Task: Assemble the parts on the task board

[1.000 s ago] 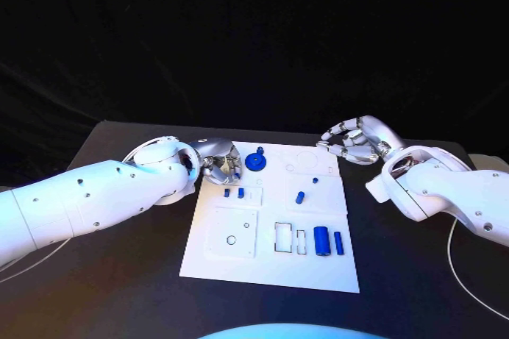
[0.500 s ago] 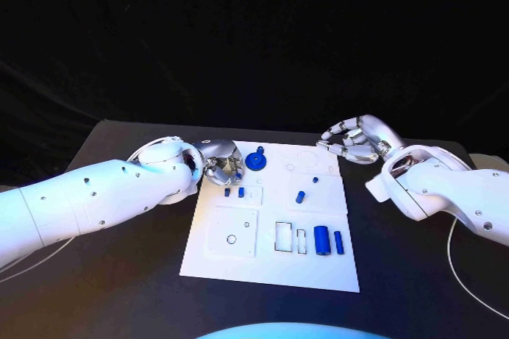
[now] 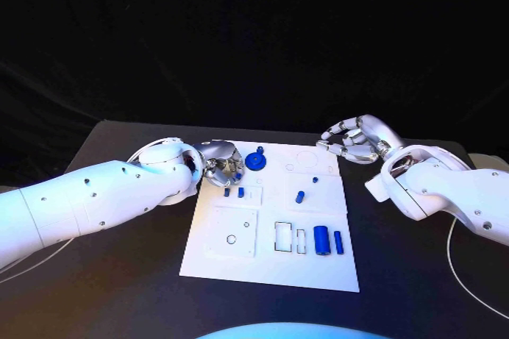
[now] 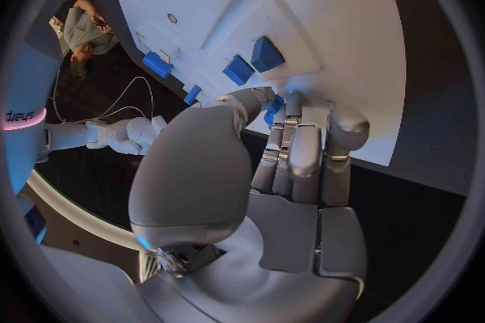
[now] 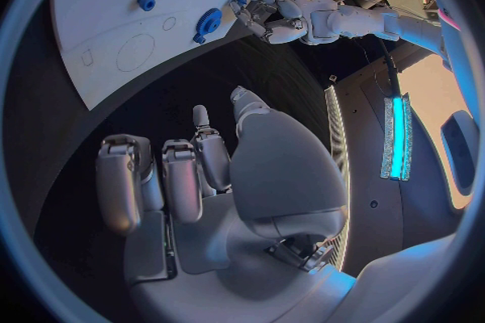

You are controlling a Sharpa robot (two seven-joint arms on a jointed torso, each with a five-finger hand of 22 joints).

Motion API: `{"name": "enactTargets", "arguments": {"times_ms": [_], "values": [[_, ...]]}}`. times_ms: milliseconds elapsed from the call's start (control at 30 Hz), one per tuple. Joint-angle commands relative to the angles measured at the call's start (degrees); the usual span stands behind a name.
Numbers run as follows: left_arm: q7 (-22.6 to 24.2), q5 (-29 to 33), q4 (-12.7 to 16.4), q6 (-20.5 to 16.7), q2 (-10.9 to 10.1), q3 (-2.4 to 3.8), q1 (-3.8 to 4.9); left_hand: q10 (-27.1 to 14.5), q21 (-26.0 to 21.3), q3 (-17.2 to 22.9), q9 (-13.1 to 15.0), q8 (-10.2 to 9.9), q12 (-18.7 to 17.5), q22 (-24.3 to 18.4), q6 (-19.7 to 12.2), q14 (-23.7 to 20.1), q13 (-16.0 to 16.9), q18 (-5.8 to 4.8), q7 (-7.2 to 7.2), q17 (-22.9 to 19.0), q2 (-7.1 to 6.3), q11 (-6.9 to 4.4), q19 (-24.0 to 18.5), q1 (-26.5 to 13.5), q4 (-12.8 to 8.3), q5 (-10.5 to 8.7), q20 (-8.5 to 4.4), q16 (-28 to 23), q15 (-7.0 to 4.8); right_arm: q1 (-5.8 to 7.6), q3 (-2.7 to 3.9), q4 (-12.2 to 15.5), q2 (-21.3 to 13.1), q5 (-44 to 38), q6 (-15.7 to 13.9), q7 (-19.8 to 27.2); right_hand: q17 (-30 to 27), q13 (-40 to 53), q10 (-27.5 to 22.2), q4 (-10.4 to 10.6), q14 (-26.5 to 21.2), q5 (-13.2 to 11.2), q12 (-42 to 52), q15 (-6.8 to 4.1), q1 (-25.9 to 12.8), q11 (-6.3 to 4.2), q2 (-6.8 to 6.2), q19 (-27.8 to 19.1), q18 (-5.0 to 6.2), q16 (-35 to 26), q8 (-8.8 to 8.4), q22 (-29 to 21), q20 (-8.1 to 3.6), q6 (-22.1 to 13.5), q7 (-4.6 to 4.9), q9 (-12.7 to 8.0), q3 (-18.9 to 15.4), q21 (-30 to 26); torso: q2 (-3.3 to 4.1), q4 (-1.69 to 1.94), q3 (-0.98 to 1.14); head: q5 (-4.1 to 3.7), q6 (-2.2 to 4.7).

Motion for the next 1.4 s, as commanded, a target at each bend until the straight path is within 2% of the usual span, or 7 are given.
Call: {"name": "enactTargets", "arguments": {"times_ms": [33,433,633,800,900,1067,1400], "values": [[-0.5,-0.2,0.2,0.7,0.0,0.01,-0.05,-0.2,-0.8,-0.3,-0.6,-1.4,-0.7,-0.7,-2.2,-0.6,-0.1,-0.1,0.19,-0.5,-0.83,0.52,-0.9,0.1,0.2,-0.19,0.17,-0.3,0.26,-0.03,0.0,0.0,0.0,-0.3,0.5,0.3,7.5,2.6,-0.1,-0.2,4.3,0.3,0.0,-0.44,-0.2,-0.08,0.17,2.4,0.44,-0.3,0.24,10.5,-0.59,-0.1,-0.13,0.0,0.1,0.0,0.01,0.03,-0.06,-0.08,-0.03],[-0.8,-0.2,0.4,0.1,-0.5,0.02,-0.06,-0.7,-1.5,-0.8,-1.1,-2.4,-1.2,-1.7,-3.6,-1.2,-0.1,0.12,0.27,-1.6,-1.09,0.46,-1.6,0.0,0.4,-0.19,0.22,-0.6,0.28,-0.12,0.0,-0.4,0.0,-0.5,1.5,-0.5,6.6,-1.9,-3.8,-0.3,4.1,0.2,-4.5,-0.45,-0.1,-0.08,0.01,1.8,0.71,-0.7,0.32,9.8,-0.6,-0.5,-0.1,-0.1,0.2,-1.1,-0.01,0.02,-0.07,-0.09,-0.02],[-0.5,0.2,0.9,-1.3,-1.2,0.09,-0.06,-2.6,-3.4,-1.9,-1.5,-3.0,-2.1,-4.3,-4.8,-2.9,-0.1,0.62,0.1,-4.5,-1.14,0.66,-3.3,0.0,0.8,-0.18,0.24,-1.7,0.4,-0.21,0.0,-1.0,0.1,-3.0,4.3,-1.7,-0.1,-27.8,-20.8,-0.9,2.4,-1.3,-32.6,-0.86,4.8,-0.34,-0.48,-1.9,2.38,-3.8,0.97,5.1,-0.98,-0.8,-0.19,-0.3,4.1,-8.6,-0.02,0.05,-0.07,-0.15,0.1],[1.1,3.5,1.7,-3.0,-2.6,0.68,-0.04,-5.0,-5.9,-3.2,-1.5,-2.9,-2.0,-7.7,-4.6,-6.8,0.0,1.24,0.4,-11.0,-0.92,1.22,-5.8,0.4,1.2,-0.15,0.7,-4.3,0.9,-0.29,0.0,-1.6,0.1,-11.0,9.1,-3.3,-2.0,-42.0,-21.5,-0.7,1.9,-3.2,-49.5,-0.43,8.6,0.28,-3.59,-2.9,2.92,-5.0,0.61,3.3,-0.74,1.0,0.21,-1.0,10.4,-11.8,-0.08,-0.02,-0.08,-0.32,0.27],[4.2,9.3,2.5,-4.8,-4.1,1.32,-0.01,-7.2,-9.9,-4.7,-1.5,-2.7,-1.6,-13.0,-4.3,-10.7,0.2,2.23,0.63,-17.3,-0.78,1.66,-9.7,0.3,1.8,-0.12,1.14,-7.0,1.34,-0.51,0.0,-1.7,0.2,-19.3,12.2,-4.4,-2.0,-50.5,-18.8,-1.1,2.0,-3.8,-58.0,-0.02,9.4,0.63,-6.16,-2.8,2.96,-5.2,-0.26,3.2,-0.43,2.6,0.26,-1.7,14.9,-12.3,-0.16,0.01,-0.07,-0.51,0.41],[12.8,26.8,3.5,-8.4,-6.4,1.82,0.07,-9.5,-15.3,-7.4,-1.4,-1.8,0.6,-18.5,-2.9,-16.6,0.8,3.07,1.14,-25.0,0.4,2.18,-13.9,1.0,3.3,0.03,1.66,-11.0,1.92,-1.17,0.0,-1.5,0.8,-32.1,14.8,-6.5,-1.4,-54.8,-18.3,-1.5,2.3,-4.4,-62.2,0.07,9.2,0.81,-7.49,-2.3,2.81,-4.9,-0.84,3.7,-0.31,3.5,0.02,-2.0,16.9,-11.8,-0.12,0.01,-0.02,-1.26,0.72],[29.7,62.9,7.6,-10.7,-10.7,2.03,-0.07,-10.6,-19.7,-6.3,-1.6,-0.6,3.5,-21.3,-1.5,-20.5,1.1,3.12,1.98,-28.8,2.03,2.82,-15.1,3.3,2.9,0.23,2.1,-15.6,2.38,-2.93,0.01,-1.8,3.1,-49.3,16.5,-11.9,-1.0,-58.3,-18.1,-1.9,2.5,-5.2,-65.4,0.4,8.4,1.29,-9.01,-1.7,2.55,-4.8,-1.93,4.4,-0.1,3.3,0.44,-2.4,17.8,-10.9,0.03,-0.06,-0.12,-2.49,1.13]]}}
